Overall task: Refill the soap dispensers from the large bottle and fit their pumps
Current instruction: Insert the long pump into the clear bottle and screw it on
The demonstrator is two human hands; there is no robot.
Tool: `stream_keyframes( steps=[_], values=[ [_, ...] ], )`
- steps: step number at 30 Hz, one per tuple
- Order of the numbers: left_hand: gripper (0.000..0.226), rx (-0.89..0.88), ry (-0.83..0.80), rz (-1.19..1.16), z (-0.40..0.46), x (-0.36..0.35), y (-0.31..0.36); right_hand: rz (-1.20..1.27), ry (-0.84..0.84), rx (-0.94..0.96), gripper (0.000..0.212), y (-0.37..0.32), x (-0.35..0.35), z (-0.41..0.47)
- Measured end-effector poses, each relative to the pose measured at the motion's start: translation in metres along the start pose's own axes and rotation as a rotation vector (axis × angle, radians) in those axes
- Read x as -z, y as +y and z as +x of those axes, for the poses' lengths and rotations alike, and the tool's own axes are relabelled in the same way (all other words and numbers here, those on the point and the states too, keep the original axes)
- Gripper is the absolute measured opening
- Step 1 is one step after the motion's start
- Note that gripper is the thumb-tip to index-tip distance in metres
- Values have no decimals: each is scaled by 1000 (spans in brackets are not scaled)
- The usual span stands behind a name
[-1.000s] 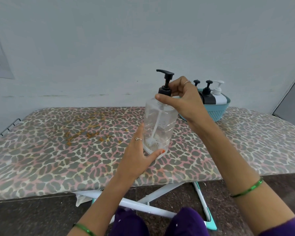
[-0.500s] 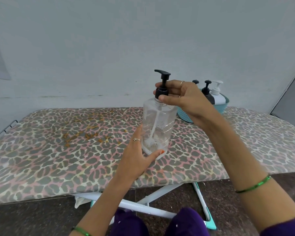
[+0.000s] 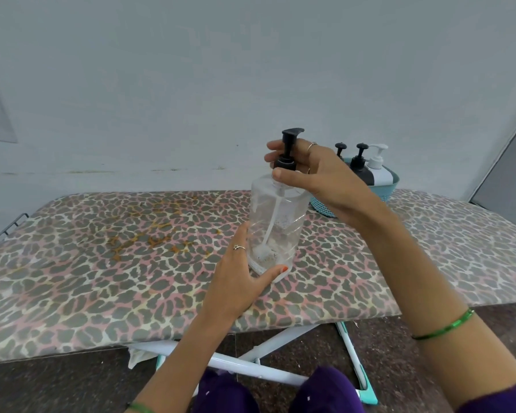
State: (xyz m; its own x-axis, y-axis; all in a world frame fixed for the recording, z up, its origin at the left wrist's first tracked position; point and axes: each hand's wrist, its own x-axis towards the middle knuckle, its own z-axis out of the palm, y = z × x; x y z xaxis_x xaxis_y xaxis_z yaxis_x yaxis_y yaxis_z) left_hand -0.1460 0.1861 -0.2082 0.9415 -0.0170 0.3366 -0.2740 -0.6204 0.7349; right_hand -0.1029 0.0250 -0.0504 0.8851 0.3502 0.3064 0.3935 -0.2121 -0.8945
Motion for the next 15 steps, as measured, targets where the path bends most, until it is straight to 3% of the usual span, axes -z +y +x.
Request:
stream_keyframes(
  steps=[4,15],
  values=[
    [99,-3,13,-16,1,1,1,122,-61,-10,35,-2,8,-2],
    [100,-3,0,12,2,-1,0,-4,169,12,28,-6,-11,-4]
  ],
)
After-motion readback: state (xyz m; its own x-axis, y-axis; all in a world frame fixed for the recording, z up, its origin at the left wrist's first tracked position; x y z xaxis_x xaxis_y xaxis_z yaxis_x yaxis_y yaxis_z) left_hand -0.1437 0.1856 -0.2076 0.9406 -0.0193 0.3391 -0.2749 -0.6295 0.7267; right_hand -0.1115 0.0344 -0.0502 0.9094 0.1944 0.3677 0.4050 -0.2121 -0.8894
